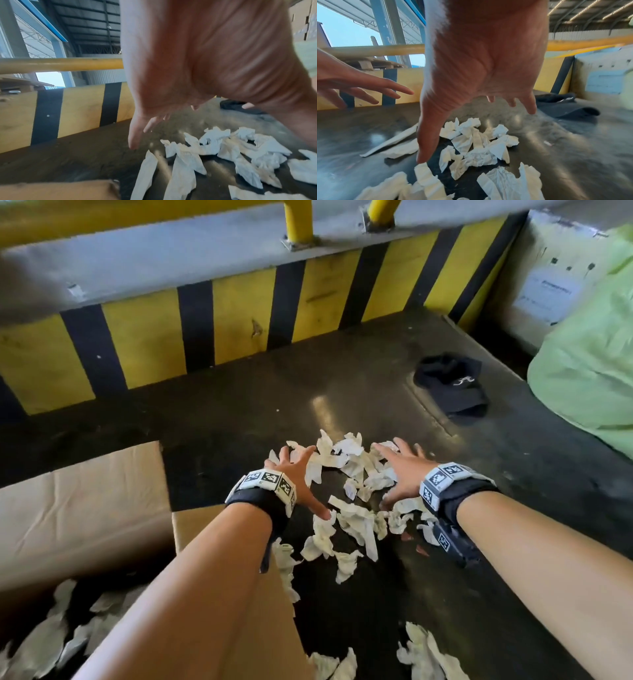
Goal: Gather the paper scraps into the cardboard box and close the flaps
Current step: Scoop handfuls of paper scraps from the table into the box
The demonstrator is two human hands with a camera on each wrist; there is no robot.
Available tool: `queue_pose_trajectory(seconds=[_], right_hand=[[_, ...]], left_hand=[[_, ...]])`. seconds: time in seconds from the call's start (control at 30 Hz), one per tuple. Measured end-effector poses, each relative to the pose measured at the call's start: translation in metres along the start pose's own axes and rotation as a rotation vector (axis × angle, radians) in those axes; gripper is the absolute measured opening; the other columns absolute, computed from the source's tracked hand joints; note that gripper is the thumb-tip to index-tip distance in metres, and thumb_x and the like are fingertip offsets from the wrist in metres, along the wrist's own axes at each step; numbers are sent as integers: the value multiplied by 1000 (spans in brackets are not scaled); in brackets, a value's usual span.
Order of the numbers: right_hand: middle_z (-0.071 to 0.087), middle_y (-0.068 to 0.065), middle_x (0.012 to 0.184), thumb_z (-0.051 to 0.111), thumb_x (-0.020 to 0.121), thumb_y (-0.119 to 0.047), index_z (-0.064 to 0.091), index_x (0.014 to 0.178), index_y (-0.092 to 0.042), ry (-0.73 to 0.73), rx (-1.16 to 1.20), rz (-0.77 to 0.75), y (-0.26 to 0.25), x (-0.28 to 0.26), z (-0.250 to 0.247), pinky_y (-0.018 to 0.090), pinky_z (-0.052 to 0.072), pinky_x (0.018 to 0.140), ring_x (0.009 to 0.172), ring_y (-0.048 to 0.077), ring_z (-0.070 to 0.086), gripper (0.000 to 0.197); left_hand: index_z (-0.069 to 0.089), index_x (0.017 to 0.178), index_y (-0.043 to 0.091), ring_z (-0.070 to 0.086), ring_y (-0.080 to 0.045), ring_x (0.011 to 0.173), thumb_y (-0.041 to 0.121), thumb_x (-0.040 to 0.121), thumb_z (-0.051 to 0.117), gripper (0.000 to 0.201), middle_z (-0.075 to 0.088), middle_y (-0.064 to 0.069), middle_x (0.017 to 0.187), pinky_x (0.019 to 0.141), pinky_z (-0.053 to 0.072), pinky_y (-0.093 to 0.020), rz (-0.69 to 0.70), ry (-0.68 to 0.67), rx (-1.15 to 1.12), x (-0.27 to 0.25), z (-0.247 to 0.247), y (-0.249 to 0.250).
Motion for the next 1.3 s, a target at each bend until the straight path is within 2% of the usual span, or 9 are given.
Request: queue_pose_trajectory(seconds=[0.13, 0.3, 0.4, 0.53, 0.63, 0.73, 0.87, 1.13, 1.3], right_hand=[[-31, -2, 162, 94, 50, -54, -14, 150, -55, -53, -4, -58, -2, 55, 5, 79, 8, 108, 146, 49, -23, 147], [-41, -4, 157, 96, 41, -56, -21, 142, -63, -140, 0, -56, 3, 112, 24, 78, 18, 109, 145, 54, -20, 154], [-39, 0, 158, 91, 41, -65, -25, 136, -67, -127, 63, -64, 5, 141, 41, 75, 27, 109, 146, 58, -8, 150], [-29, 2, 163, 74, 68, -70, -7, 146, -63, -70, 98, -86, -1, 155, 47, 74, 23, 111, 145, 57, -14, 113], [-5, 4, 164, 73, 80, -54, 22, 149, -52, 26, 77, -104, -7, 149, 49, 65, 33, 107, 146, 51, 3, 86], [29, 7, 143, 70, 87, -19, 49, 133, -34, 214, 186, -146, -15, 137, 56, 51, 47, 95, 129, 39, 31, 52], [42, 7, 115, 50, 81, 12, 56, 111, -16, 242, 269, -189, -20, 119, 66, 43, 47, 82, 103, 31, 42, 41], [39, 1, 113, 63, 71, -10, 54, 113, -18, 301, 244, -153, 2, 60, 34, 37, 47, 81, 104, 22, 35, 44], [33, -3, 133, 61, 64, -16, 49, 117, -28, 92, 18, -153, 19, 14, 51, 40, 49, 84, 121, 25, 35, 55]], left_hand=[[-22, 146, 56, -13, -53, 146, 78, 27, 85, 161, -25, -8, 163, 112, 14, -74, -27, -68, 39, 52, 18, -2], [-27, 145, 53, -16, -56, 144, 82, 37, 80, 155, -30, -15, 160, 115, 1, -71, -51, -56, 105, 116, 32, -5], [-22, 148, 52, -12, -49, 148, 82, 61, 69, 130, -27, -18, 161, 117, 1, -69, -88, -35, 28, 149, 45, -7], [-1, 151, 55, 1, -47, 150, 76, 85, 46, 84, -12, -19, 164, 116, 9, -68, -165, 42, -51, 174, 62, -4], [33, 142, 43, 22, -47, 140, 51, 91, 61, 59, 18, -17, 155, 103, 37, -67, -179, 202, -135, 173, 62, 4], [49, 130, 23, 38, -43, 129, 18, 94, 58, 38, 35, -19, 143, 102, 40, -53, -40, 319, -122, 168, 60, 15], [62, 116, 12, 58, -37, 106, 8, 93, 60, 24, 54, -15, 118, 91, 52, -44, 109, 322, -195, 157, 62, 23], [65, 116, 15, 57, -31, 110, 17, 90, 62, 26, 55, -9, 118, 94, 53, -44, 118, 266, -180, 106, 49, 39], [66, 120, 25, 51, -26, 121, 27, 90, 54, 32, 55, 1, 125, 100, 45, -54, 73, 115, -63, 68, 68, 59]])
Point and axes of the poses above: each hand's wrist, its own x-axis towards the middle knuckle, its own z-axis out of the palm, y = z × x, the point moved 5 cm from there along x, towards the middle knuckle
